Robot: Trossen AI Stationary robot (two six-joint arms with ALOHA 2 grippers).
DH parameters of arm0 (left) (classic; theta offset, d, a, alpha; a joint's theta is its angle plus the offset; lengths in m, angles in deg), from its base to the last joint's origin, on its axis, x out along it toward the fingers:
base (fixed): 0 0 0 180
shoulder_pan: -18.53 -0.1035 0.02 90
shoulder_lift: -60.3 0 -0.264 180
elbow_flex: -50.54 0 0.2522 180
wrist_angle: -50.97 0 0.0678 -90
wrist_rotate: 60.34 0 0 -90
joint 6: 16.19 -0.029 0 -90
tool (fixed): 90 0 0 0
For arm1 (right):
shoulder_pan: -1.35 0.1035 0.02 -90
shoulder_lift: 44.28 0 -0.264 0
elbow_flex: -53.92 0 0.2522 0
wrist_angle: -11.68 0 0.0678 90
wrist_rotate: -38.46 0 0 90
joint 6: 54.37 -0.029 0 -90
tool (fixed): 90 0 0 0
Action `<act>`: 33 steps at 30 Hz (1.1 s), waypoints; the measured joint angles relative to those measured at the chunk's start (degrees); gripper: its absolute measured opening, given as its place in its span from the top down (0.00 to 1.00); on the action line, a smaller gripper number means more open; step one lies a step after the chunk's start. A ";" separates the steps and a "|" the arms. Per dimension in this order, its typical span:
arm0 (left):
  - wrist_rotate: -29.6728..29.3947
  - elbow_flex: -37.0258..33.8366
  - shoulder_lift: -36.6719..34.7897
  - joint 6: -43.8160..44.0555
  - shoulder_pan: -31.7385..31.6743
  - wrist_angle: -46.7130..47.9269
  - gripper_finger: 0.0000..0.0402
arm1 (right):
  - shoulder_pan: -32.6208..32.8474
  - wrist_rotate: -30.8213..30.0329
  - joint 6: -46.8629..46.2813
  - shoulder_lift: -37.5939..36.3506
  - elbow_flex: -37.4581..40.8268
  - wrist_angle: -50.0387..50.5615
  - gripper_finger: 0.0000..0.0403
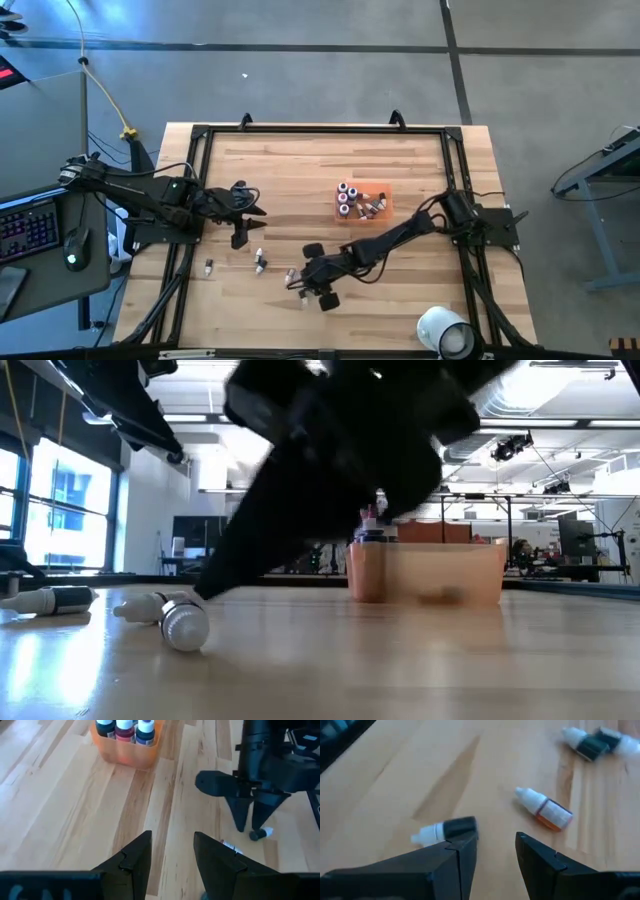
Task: Pick & Place food coloring
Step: Put the small orange food coloring bottle into the orange bin
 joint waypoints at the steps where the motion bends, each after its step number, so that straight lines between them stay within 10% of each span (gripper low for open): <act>1: -0.04 0.00 0.00 -0.15 0.00 -0.10 0.64 | 0.25 -0.26 2.16 0.00 0.98 -1.96 0.68; 19: -1.20 0.00 0.00 0.33 0.00 1.39 0.64 | -0.32 -3.89 12.52 0.00 5.32 -15.97 0.66; 33: -0.90 0.00 0.00 0.36 0.00 1.36 0.64 | -8.15 9.27 17.83 -0.02 4.02 -16.71 0.61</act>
